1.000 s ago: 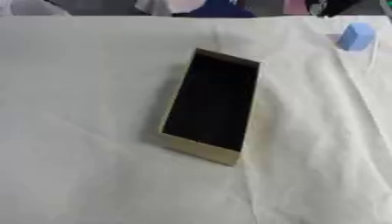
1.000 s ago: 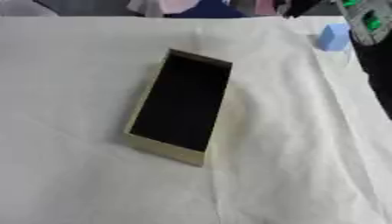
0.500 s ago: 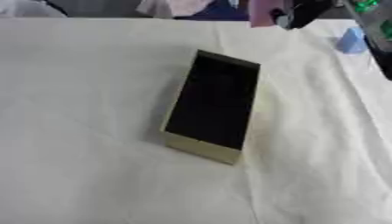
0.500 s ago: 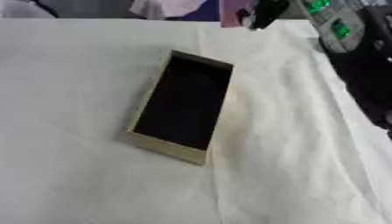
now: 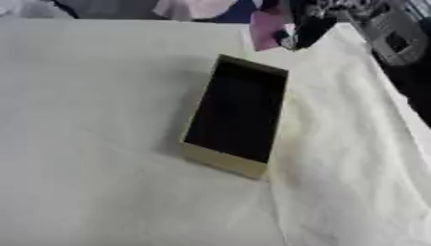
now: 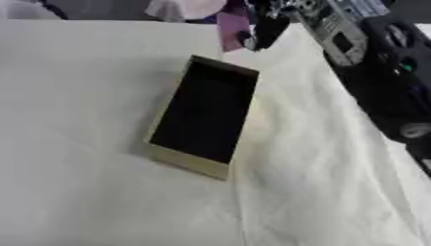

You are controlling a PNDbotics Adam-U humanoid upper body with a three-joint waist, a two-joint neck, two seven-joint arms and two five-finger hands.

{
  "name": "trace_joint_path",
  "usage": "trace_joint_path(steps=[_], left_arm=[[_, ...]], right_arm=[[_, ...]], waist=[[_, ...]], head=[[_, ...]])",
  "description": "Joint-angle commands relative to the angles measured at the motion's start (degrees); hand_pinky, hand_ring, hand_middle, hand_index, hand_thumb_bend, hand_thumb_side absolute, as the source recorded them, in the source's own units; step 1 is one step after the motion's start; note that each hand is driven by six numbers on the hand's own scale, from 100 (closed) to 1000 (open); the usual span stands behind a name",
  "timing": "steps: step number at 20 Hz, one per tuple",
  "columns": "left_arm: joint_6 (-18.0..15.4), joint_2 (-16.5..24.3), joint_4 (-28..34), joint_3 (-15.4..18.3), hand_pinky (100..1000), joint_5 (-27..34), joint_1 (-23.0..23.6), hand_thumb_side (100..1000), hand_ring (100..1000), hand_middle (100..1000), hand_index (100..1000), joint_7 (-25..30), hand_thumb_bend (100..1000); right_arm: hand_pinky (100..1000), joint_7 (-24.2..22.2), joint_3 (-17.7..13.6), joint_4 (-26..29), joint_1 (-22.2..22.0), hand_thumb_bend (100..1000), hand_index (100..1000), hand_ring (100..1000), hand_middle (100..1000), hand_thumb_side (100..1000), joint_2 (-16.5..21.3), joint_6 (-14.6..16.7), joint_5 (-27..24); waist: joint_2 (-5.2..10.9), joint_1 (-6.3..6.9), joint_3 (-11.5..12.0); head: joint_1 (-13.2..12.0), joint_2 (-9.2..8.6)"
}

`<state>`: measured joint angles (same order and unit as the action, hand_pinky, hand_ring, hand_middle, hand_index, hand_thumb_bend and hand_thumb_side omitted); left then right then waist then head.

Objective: Pick up objects on the table and place them in the box.

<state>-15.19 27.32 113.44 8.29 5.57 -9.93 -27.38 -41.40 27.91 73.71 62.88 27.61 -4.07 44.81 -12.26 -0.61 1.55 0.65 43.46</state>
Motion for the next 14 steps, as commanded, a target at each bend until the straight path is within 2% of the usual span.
trace_joint_path(steps=[1, 6, 14], left_arm=[[-0.1, 1.8, 1.1, 0.1, 721, 0.2, -0.2, 759, 752, 747, 879, 0.1, 301], [0.0, 1.7, 1.1, 0.2, 720, 0.2, -0.1, 761, 752, 747, 879, 0.1, 299], [0.1, 1.6, 1.1, 0.1, 720, 0.2, -0.1, 762, 752, 747, 878, 0.1, 299]], right_arm=[[600, -0.3, -0.4, -0.9, 0.2, 100, 432, 489, 352, 100, 0.0, 1.2, 1.2], [597, -0.7, -0.8, -2.6, -0.8, 100, 434, 491, 355, 100, 0.3, 1.3, 0.3], [582, -1.5, 0.5, -2.9, 0.0, 100, 428, 473, 344, 100, -0.5, 2.0, -3.9]], waist=[[1.13, 0.33, 0.1], [1.0, 0.32, 0.2], [1.07, 0.12, 0.4]], head=[[0.1, 0.31], [0.2, 0.3], [0.3, 0.66]])
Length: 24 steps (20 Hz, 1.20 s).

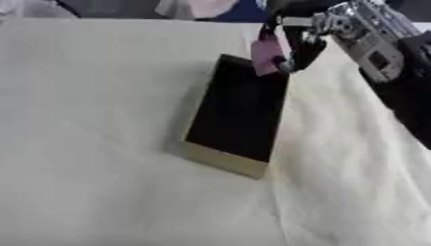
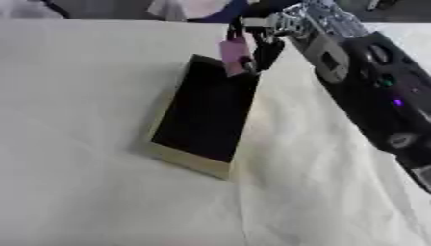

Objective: Pick up objects on the table and place them in the box.

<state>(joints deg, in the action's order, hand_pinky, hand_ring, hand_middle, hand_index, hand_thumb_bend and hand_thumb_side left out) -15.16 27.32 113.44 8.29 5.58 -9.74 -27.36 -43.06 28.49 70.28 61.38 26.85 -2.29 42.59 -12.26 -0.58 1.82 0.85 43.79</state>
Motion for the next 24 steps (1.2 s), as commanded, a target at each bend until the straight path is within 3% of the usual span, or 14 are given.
trace_joint_path(steps=[1, 13, 15, 18, 20, 21, 24], left_arm=[[0.1, 1.6, 1.1, 0.0, 720, 0.3, -0.3, 762, 752, 747, 878, 0.1, 299], [0.2, 1.6, 1.1, -0.3, 720, 0.7, -0.3, 757, 752, 747, 878, 0.6, 302], [0.2, 1.6, 1.1, -0.3, 720, 0.7, -0.4, 757, 752, 747, 878, 0.6, 302], [0.1, 1.6, 1.1, -0.3, 720, 0.7, -0.4, 757, 752, 747, 878, 0.6, 303], [0.1, 1.5, 1.1, -0.3, 720, 0.7, -0.5, 755, 752, 747, 878, 0.6, 304], [0.1, 1.5, 1.1, -0.3, 720, 0.7, -0.5, 755, 752, 747, 878, 0.6, 304], [0.0, 1.5, 1.1, -0.2, 720, 0.7, -0.4, 754, 752, 747, 879, 0.5, 305]], right_arm=[[579, 0.3, 0.2, 0.6, 1.6, 100, 427, 471, 342, 100, 0.1, 0.1, -2.4], [594, 1.3, 1.9, 0.7, 1.7, 100, 364, 487, 346, 100, -2.0, -0.8, -4.4], [613, 0.2, 2.1, 0.6, 1.7, 100, 372, 512, 366, 214, -2.2, -0.3, -4.7], [662, -2.5, 2.3, 0.4, 1.9, 100, 403, 596, 470, 294, -2.4, 1.3, -4.3], [714, -4.9, 2.4, 0.0, 1.9, 100, 506, 689, 562, 395, -2.5, 2.7, -3.7], [766, -6.5, 2.4, -0.4, 1.9, 100, 663, 764, 662, 503, -2.6, 3.4, -3.3], [855, -8.6, 2.7, -2.1, 1.7, 100, 889, 893, 847, 702, -3.0, 6.4, -3.2]], waist=[[1.16, 0.03, 0.1], [2.01, -0.4, 1.1], [1.94, -0.35, 1.1], [1.91, -0.34, 0.9], [1.96, -0.36, 0.9], [1.97, -0.35, 0.9], [1.97, -0.3, 1.0]], head=[[0.1, 0.33], [1.5, 0.33], [1.7, 0.33], [1.9, 0.33], [2.0, 0.33], [2.1, 0.33], [2.2, 0.33]])
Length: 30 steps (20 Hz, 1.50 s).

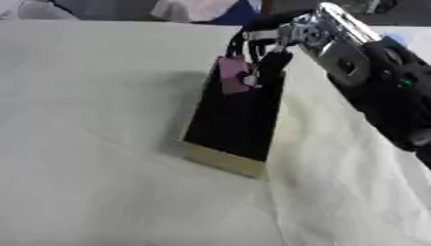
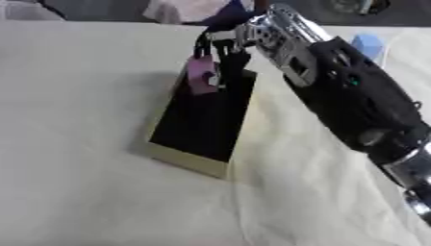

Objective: Pick up objects on the table and place them in the box.

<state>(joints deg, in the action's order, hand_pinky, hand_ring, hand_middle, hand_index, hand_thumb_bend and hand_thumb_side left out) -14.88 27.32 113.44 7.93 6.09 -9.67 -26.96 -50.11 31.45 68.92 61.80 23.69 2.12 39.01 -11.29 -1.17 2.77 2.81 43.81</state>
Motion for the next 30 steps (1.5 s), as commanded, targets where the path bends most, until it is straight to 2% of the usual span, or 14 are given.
trace_joint_path(steps=[1, 2, 5, 9, 11, 18, 23, 30], left_arm=[[-0.2, 1.5, 1.1, 0.2, 720, 0.2, -0.5, 755, 752, 747, 879, 0.1, 305], [-0.2, 1.4, 1.1, 0.2, 720, 0.2, -0.5, 755, 752, 747, 879, 0.0, 306], [-0.2, 1.4, 1.1, 0.2, 720, 0.2, -0.5, 755, 752, 747, 879, 0.0, 306], [-0.2, 1.3, 1.1, 0.3, 720, 0.1, -0.4, 755, 752, 746, 879, 0.0, 305], [-0.2, 1.3, 1.1, 0.3, 720, 0.1, -0.4, 755, 752, 746, 879, 0.0, 306], [-0.2, 1.3, 1.1, 0.4, 719, 0.1, -0.4, 753, 751, 746, 879, -0.1, 306], [-0.3, 1.3, 1.1, 0.4, 719, 0.0, -0.3, 755, 751, 745, 879, -0.2, 305], [-0.3, 1.3, 1.1, 0.6, 719, -0.2, -0.4, 755, 751, 745, 879, -0.4, 307]], right_arm=[[867, -1.7, -0.2, -1.4, 1.3, 100, 903, 915, 869, 707, 0.0, 2.8, 0.2], [890, -1.8, -0.2, -1.9, 1.3, 100, 920, 956, 900, 707, -0.1, 3.5, 0.2], [916, -1.9, -0.4, -3.1, 1.5, 100, 949, 999, 932, 726, -0.2, 4.7, 1.9], [928, -1.9, -1.6, -2.8, 1.6, 100, 965, 1000, 932, 775, -0.1, 6.0, 4.0], [926, -1.9, -2.2, -2.2, 1.5, 100, 960, 1000, 920, 764, -0.1, 6.5, 4.1], [917, -1.1, -5.0, 1.9, 0.8, 109, 955, 1000, 916, 714, 1.5, 5.3, 5.5], [902, 3.5, -9.2, 6.8, -1.8, 133, 953, 991, 915, 671, 3.3, 3.2, 13.3], [901, 9.8, -17.7, 10.3, -6.4, 164, 963, 995, 920, 616, 5.7, -0.1, 27.2]], waist=[[0.99, 0.29, 0.1], [0.98, 0.29, 0.1], [0.92, 0.29, 0.1], [0.88, 0.29, 0.0], [0.9, 0.31, 0.0], [0.96, 0.33, -0.2], [0.84, 0.38, -0.4], [0.56, 0.55, -0.4]], head=[[0.3, 0.31], [0.3, 0.31], [0.3, 0.31], [0.3, 0.31], [0.4, 0.31], [0.4, 0.31], [0.7, 0.31], [1.0, 0.31]])
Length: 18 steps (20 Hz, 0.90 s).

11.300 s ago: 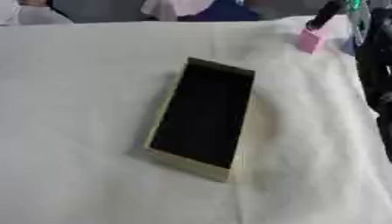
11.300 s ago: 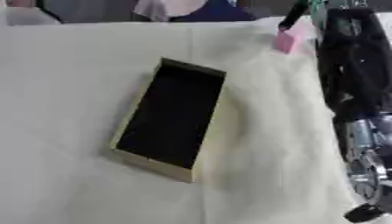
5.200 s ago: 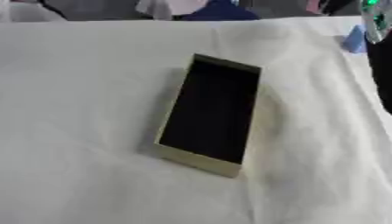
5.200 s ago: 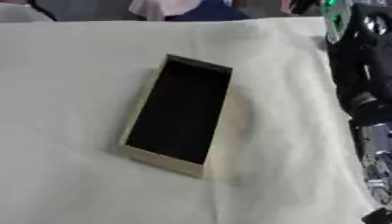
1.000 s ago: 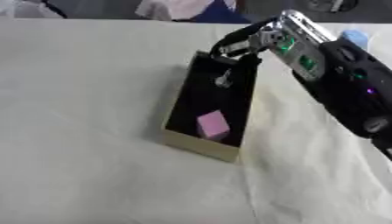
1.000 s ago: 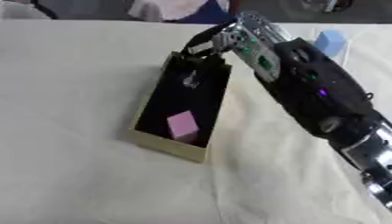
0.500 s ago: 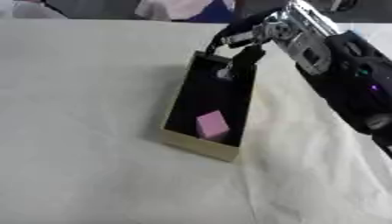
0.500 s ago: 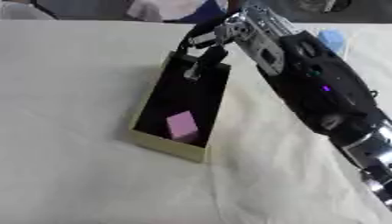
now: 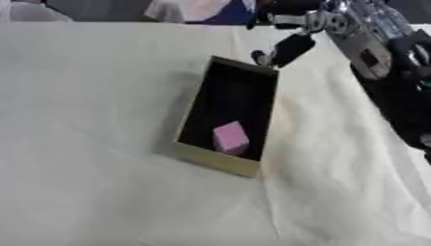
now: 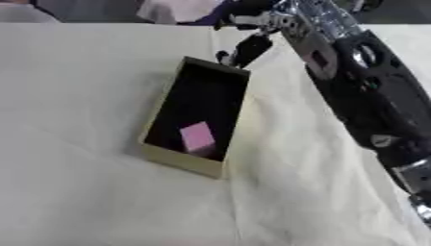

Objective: Pick up objects on the table and place them in the box.

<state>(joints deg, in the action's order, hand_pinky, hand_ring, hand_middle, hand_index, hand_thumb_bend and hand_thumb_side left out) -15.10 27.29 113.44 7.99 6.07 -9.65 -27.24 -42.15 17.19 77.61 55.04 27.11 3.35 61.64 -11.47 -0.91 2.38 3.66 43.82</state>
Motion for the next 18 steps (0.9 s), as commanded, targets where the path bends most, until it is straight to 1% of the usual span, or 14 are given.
trace_joint_path(steps=[1, 4, 6, 10, 12, 14, 15, 16, 18], left_arm=[[-0.1, 1.4, 1.1, 0.6, 719, -0.2, -0.5, 755, 751, 745, 879, -0.2, 307], [-0.1, 1.5, 1.1, 0.7, 719, -0.3, -0.3, 756, 751, 745, 879, -0.3, 306], [-0.1, 1.5, 1.1, 0.8, 718, -0.4, -0.2, 756, 751, 744, 879, -0.5, 307], [-0.1, 1.6, 1.1, 0.9, 718, -0.6, -0.1, 757, 751, 744, 879, -0.6, 306], [-0.1, 1.7, 1.1, 0.9, 718, -0.6, -0.2, 757, 751, 744, 879, -0.7, 306], [-0.1, 1.7, 1.1, 0.9, 718, -0.7, -0.2, 757, 751, 744, 879, -0.7, 306], [-0.1, 1.7, 1.1, 0.9, 719, -0.7, -0.2, 757, 751, 744, 879, -0.7, 306], [-0.1, 1.7, 1.1, 1.0, 718, -0.7, -0.1, 757, 751, 744, 879, -0.8, 306], [-0.2, 1.7, 1.1, 1.0, 718, -0.7, -0.2, 756, 751, 744, 879, -0.8, 307]], right_arm=[[901, 2.5, -4.6, 1.4, 0.0, 165, 964, 996, 921, 616, 2.6, -2.0, 6.4], [902, 4.1, -7.9, 0.0, -0.8, 156, 975, 997, 924, 629, 4.4, -4.3, 10.7], [903, 5.3, -9.8, -1.3, -1.3, 159, 979, 1000, 929, 628, 6.1, -5.8, 12.5], [908, 7.0, -11.6, -3.1, -1.8, 158, 982, 1000, 932, 628, 7.8, -7.3, 14.2], [909, 7.8, -14.4, -5.8, -2.3, 153, 983, 1000, 931, 633, 9.8, -10.0, 16.0], [909, 8.8, -15.3, -7.6, -2.4, 153, 983, 1000, 931, 633, 10.3, -10.9, 16.8], [912, 9.1, -16.3, -9.0, -2.3, 131, 981, 999, 924, 643, 10.7, -11.8, 17.2], [911, 9.5, -17.8, -11.2, -2.1, 126, 980, 997, 922, 645, 11.0, -13.3, 17.7], [913, 10.9, -19.6, -15.3, -1.4, 118, 981, 998, 922, 653, 11.0, -14.9, 18.2]], waist=[[0.72, 0.3, 0.0], [0.6, 0.32, -0.1], [0.51, 0.31, -0.1], [0.43, 0.29, -0.2], [0.38, 0.27, -0.4], [0.36, 0.25, -0.4], [0.36, 0.26, -0.4], [0.35, 0.27, -0.5], [0.33, 0.29, -0.5]], head=[[0.1, 0.3], [-0.1, 0.3], [-0.3, 0.3], [-0.5, 0.3], [-0.7, 0.3], [-0.7, 0.3], [-0.8, 0.28], [-0.8, 0.24], [-0.8, 0.14]])
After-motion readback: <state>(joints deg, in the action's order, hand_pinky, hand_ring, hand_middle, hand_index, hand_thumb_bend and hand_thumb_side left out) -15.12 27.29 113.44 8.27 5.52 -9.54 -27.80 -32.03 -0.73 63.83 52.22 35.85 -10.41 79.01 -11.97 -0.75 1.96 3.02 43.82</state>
